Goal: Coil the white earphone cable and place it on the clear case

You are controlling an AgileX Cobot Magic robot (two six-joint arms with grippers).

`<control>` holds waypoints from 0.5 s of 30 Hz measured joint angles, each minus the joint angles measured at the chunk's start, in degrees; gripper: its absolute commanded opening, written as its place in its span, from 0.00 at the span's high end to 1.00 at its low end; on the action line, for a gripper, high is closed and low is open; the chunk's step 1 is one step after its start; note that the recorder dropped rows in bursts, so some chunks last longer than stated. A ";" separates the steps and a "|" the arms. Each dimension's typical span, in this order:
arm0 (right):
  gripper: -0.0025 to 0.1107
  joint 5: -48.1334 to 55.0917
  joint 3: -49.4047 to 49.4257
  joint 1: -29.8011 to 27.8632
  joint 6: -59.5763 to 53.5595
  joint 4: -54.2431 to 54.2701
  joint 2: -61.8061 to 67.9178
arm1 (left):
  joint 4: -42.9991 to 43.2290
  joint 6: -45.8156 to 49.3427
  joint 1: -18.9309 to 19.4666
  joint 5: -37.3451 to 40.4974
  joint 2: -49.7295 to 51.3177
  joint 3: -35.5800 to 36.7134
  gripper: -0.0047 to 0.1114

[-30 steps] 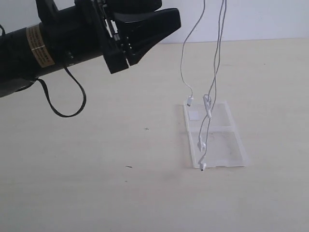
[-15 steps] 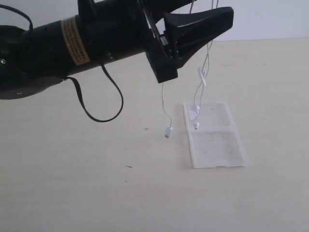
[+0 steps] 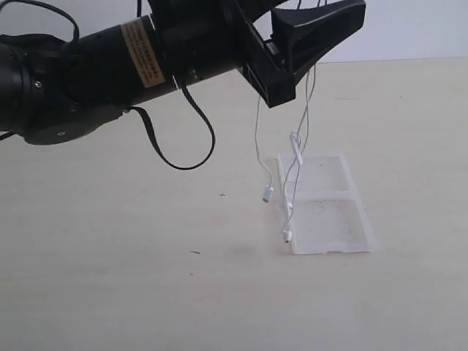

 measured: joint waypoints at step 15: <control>0.98 0.00 0.00 0.00 0.00 0.00 0.00 | 0.00 -1.56 0.00 -0.29 5.29 -1.00 0.58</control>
